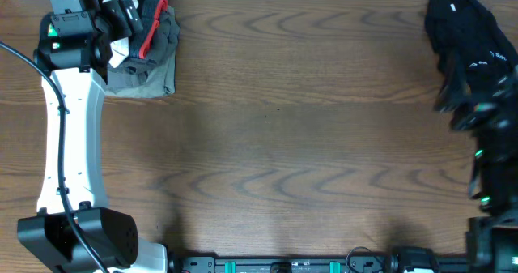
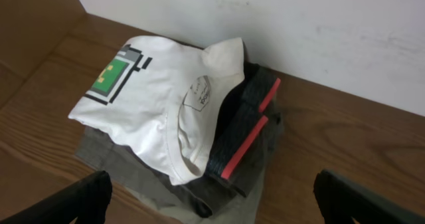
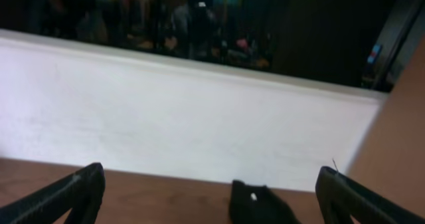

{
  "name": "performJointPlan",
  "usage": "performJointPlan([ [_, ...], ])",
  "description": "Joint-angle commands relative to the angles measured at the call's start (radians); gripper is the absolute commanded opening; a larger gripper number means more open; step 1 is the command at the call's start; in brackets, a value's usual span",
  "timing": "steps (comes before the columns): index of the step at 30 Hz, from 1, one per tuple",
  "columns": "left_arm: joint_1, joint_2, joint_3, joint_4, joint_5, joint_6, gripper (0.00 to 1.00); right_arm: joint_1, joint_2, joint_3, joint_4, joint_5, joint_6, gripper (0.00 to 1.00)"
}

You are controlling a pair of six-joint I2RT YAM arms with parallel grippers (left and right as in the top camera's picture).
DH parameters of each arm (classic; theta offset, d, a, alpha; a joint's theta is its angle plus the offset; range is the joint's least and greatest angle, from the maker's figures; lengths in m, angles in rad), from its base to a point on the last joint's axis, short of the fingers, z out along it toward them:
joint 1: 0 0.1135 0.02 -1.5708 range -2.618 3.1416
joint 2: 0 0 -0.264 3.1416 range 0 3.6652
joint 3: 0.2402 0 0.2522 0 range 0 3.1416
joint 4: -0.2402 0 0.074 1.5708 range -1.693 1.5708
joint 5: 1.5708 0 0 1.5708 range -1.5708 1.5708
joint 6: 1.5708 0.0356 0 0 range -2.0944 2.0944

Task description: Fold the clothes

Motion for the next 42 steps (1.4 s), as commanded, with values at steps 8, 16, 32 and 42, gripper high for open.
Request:
performJointPlan([
  [8,0.002,-0.001,0.008,-0.001,-0.005,0.01,0.98,-0.055,-0.262,-0.535,0.255,-0.165,-0.01,0.99],
  [16,0.002,-0.001,0.008,-0.001,-0.005,0.01,0.98,-0.057,-0.466,-0.801,0.295,-0.165,-0.01,0.99],
  [32,0.002,-0.001,0.008,-0.001,-0.005,0.01,0.98,-0.057,-0.674,-0.992,0.245,-0.164,-0.011,0.99],
  [42,0.002,-0.001,0.008,-0.001,-0.005,0.01,0.98,-0.057,-0.694,-0.992,0.184,-0.157,-0.011,0.99],
])
